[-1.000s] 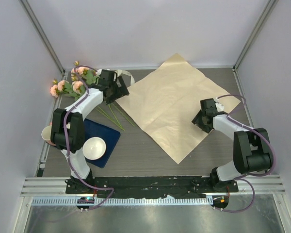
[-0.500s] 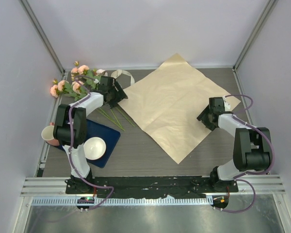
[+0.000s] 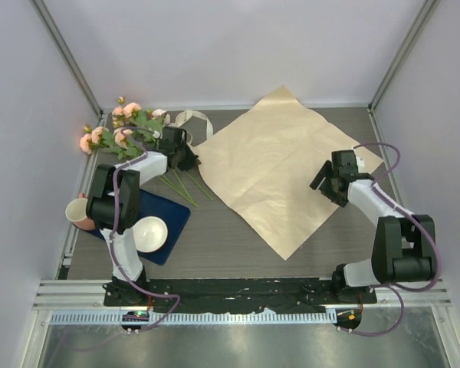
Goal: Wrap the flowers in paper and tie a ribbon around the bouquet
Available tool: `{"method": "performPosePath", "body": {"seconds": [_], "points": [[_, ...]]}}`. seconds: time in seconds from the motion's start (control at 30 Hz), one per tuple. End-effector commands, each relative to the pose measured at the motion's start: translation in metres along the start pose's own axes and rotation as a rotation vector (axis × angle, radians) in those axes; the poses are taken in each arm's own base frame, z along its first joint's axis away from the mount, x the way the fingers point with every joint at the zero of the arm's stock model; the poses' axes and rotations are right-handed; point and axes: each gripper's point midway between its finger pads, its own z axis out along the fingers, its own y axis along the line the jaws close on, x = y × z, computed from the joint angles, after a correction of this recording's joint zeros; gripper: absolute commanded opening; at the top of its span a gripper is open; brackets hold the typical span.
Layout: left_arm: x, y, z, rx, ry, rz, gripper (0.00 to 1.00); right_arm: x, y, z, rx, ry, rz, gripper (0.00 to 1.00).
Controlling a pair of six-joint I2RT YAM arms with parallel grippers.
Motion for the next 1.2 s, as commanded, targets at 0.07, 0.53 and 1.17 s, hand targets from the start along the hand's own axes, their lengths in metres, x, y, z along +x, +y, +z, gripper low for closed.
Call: {"method": "performPosePath", "body": {"seconds": [0.07, 0.53, 1.17], "points": [[0.050, -0.042, -0.051, 0.078, -0.137, -0.117, 0.00, 0.019, 0.037, -0.068, -0.144, 0.025, -0.058, 0.88], [0.168, -0.052, -0.104, 0.103, -0.170, -0.320, 0.00, 0.175, 0.039, -0.134, -0.438, 0.281, 0.093, 0.88], [0.205, -0.055, -0.128, 0.167, -0.099, -0.315, 0.00, 0.145, 0.013, -0.093, -0.252, 0.065, 0.295, 0.91]]}}
